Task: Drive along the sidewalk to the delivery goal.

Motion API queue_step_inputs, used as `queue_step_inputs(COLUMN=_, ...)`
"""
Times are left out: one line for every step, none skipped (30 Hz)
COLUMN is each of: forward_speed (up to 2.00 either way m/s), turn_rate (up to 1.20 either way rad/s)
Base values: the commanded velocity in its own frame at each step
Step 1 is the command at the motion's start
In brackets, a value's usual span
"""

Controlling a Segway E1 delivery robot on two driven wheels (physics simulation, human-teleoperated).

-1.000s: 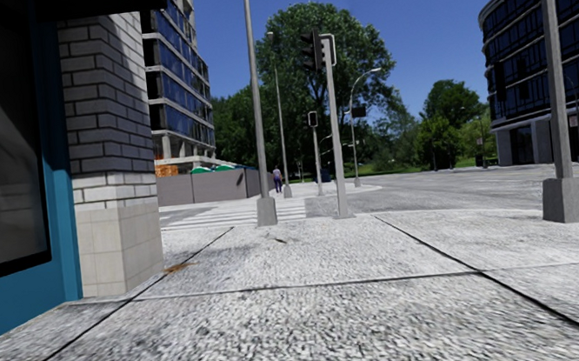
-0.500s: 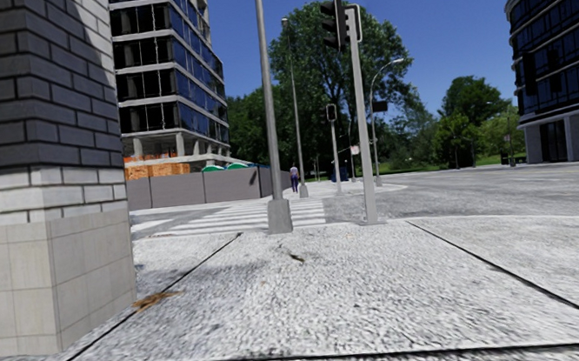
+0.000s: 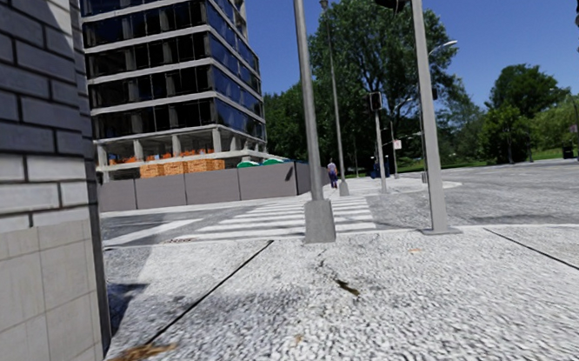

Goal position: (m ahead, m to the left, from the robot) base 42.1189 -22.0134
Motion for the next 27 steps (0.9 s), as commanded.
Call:
queue_step_inputs(forward_speed=2.0, turn_rate=0.37)
queue_step_inputs(forward_speed=2.0, turn_rate=0.37)
queue_step_inputs(forward_speed=2.0, turn_rate=0.37)
queue_step_inputs(forward_speed=2.0, turn_rate=0.37)
queue_step_inputs(forward_speed=2.0, turn_rate=0.37)
queue_step_inputs(forward_speed=2.0, turn_rate=0.37)
queue_step_inputs(forward_speed=2.0, turn_rate=0.37)
queue_step_inputs(forward_speed=2.0, turn_rate=0.37)
queue_step_inputs(forward_speed=2.0, turn_rate=0.37)
queue_step_inputs(forward_speed=2.0, turn_rate=0.37)
queue_step_inputs(forward_speed=2.0, turn_rate=0.37)
queue_step_inputs(forward_speed=2.0, turn_rate=0.37)
queue_step_inputs(forward_speed=2.0, turn_rate=0.37)
queue_step_inputs(forward_speed=2.0, turn_rate=0.37)
queue_step_inputs(forward_speed=2.0, turn_rate=0.37)
queue_step_inputs(forward_speed=2.0, turn_rate=0.37)
queue_step_inputs(forward_speed=2.0, turn_rate=0.37)
queue_step_inputs(forward_speed=2.0, turn_rate=0.37)
queue_step_inputs(forward_speed=2.0, turn_rate=0.37)
queue_step_inputs(forward_speed=2.0, turn_rate=0.37)
queue_step_inputs(forward_speed=2.0, turn_rate=0.37)
queue_step_inputs(forward_speed=2.0, turn_rate=0.37)
queue_step_inputs(forward_speed=2.0, turn_rate=0.33)
queue_step_inputs(forward_speed=2.0, turn_rate=0.22)
queue_step_inputs(forward_speed=2.0, turn_rate=0.22)
queue_step_inputs(forward_speed=2.0, turn_rate=0.07)
queue_step_inputs(forward_speed=2.0, turn_rate=0.0)
